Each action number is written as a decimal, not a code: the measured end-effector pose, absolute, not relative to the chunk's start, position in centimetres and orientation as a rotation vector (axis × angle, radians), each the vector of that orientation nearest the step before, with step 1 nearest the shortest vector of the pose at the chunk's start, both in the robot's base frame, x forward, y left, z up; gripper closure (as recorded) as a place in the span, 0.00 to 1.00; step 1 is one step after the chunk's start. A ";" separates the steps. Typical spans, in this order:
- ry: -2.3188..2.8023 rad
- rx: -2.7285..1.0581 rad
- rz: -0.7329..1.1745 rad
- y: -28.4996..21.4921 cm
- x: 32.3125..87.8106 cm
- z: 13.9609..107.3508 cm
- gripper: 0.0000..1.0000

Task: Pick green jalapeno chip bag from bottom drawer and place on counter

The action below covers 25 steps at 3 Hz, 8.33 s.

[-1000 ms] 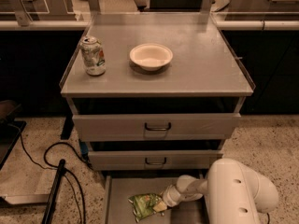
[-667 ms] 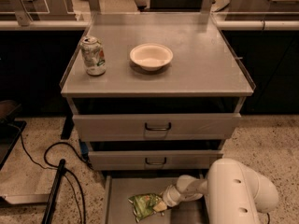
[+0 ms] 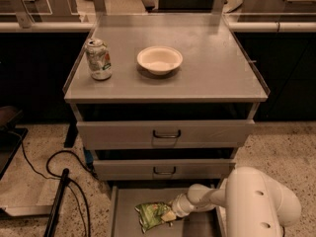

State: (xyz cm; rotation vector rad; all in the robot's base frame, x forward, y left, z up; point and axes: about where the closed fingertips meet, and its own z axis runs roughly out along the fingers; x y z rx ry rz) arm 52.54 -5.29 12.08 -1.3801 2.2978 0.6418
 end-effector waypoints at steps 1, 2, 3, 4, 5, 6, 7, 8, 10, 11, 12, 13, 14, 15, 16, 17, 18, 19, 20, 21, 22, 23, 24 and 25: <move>2.261 -1.342 0.669 -5.0 52.4 15.5 1.00; 2.249 -1.318 0.696 -5.4 51.3 18.1 1.00; 2.306 -1.304 0.661 -9.3 47.1 23.9 1.00; 2.306 -1.305 0.662 -9.3 47.1 23.9 1.00; 2.329 -1.295 0.612 -10.8 46.1 26.0 1.00; 2.390 -1.171 0.510 -14.0 44.5 31.4 1.00; 2.400 -1.082 0.388 -16.4 43.3 37.4 1.00; 2.374 -1.105 0.342 -16.8 43.8 39.5 1.00; 2.355 -0.996 0.288 -19.2 44.9 42.7 1.00; 2.324 -0.934 0.190 -21.6 45.2 47.2 1.00; 2.282 -0.894 0.086 -23.8 45.0 52.7 1.00; 2.282 -0.894 0.086 -23.8 45.0 52.7 1.00; 2.250 -0.805 0.007 -25.3 45.3 55.8 1.00; 2.206 -0.706 -0.087 -27.4 45.5 60.1 1.00; 2.103 -0.591 -0.204 -30.4 46.6 67.0 1.00; 2.103 -0.591 -0.204 -30.4 46.6 67.0 1.00; 2.068 -0.575 -0.224 -30.6 47.2 69.6 1.00; 1.979 -0.525 -0.280 -31.2 48.3 75.3 1.00; 1.873 -0.471 -0.301 -31.1 49.4 81.7 1.00; 1.771 -0.442 -0.310 -30.8 49.7 86.6 1.00; 1.740 -0.458 -0.326 -30.1 48.9 88.1 1.00; 1.740 -0.458 -0.326 -30.1 48.9 88.1 1.00; 1.720 -0.443 -0.288 -29.5 51.2 88.9 1.00; 1.698 -0.443 -0.257 -28.8 54.9 90.1 1.00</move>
Offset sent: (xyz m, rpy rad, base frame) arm -0.0249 -0.0086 0.0942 0.1039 -0.0196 -0.0382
